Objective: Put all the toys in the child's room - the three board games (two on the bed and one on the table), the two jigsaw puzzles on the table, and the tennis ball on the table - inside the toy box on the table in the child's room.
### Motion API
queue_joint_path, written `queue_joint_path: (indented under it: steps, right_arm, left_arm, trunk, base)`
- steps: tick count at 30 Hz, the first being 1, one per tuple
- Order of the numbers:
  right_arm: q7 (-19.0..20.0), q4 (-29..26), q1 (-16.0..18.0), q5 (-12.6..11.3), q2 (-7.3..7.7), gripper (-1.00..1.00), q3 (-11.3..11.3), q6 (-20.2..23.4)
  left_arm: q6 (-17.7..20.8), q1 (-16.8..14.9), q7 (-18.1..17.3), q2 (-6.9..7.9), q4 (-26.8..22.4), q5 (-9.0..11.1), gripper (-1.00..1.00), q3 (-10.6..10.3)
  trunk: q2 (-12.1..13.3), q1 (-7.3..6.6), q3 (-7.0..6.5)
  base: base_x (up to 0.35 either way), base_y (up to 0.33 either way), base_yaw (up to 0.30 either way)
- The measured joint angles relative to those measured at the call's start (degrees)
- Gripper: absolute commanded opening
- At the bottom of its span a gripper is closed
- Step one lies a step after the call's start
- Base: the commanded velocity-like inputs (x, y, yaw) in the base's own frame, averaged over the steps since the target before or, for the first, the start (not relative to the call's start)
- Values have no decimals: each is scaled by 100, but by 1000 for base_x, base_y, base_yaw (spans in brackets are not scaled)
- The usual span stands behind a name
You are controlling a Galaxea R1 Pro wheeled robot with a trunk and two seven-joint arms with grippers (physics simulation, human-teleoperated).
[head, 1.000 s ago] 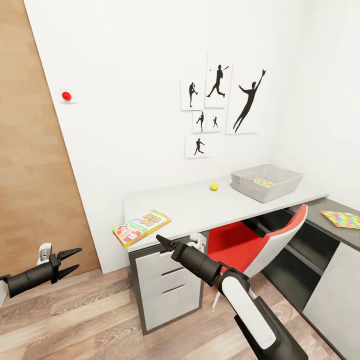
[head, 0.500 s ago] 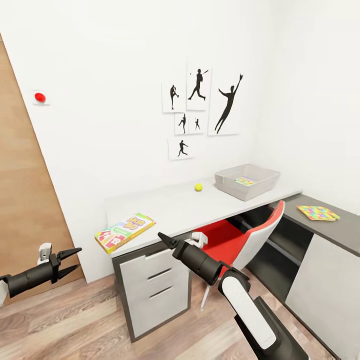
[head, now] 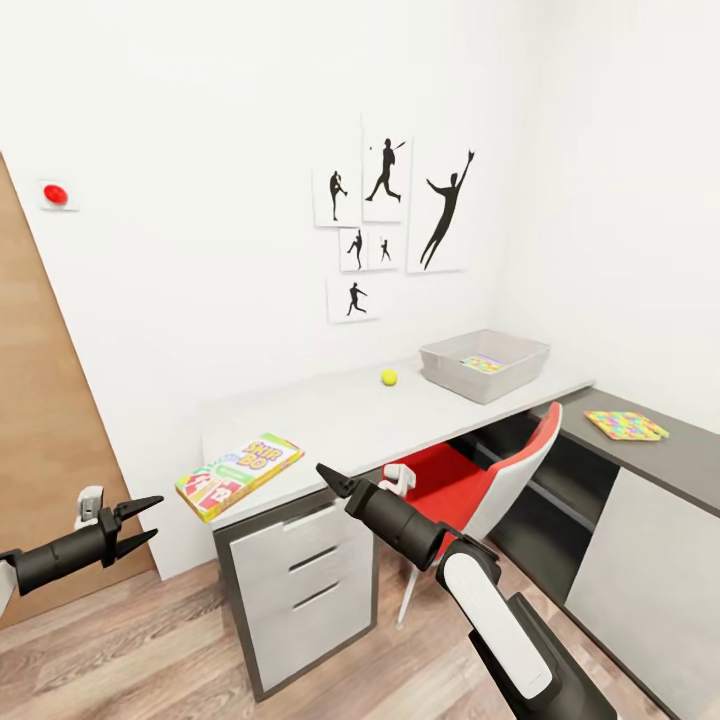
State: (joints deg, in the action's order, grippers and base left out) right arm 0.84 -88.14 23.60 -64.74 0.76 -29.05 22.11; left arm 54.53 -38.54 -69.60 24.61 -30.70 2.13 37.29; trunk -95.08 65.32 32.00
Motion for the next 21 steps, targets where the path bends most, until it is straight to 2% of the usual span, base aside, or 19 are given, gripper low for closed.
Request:
queue_joint_path:
  steps: [21]
  right_arm:
    - [-6, 9, 0, 26, -8, 100, -1, -9]
  left_arm:
    - [-1, 0, 0, 1, -2, -1, 100, -2]
  trunk:
    - [0, -1, 0]
  base:
    - [113, 68, 0]
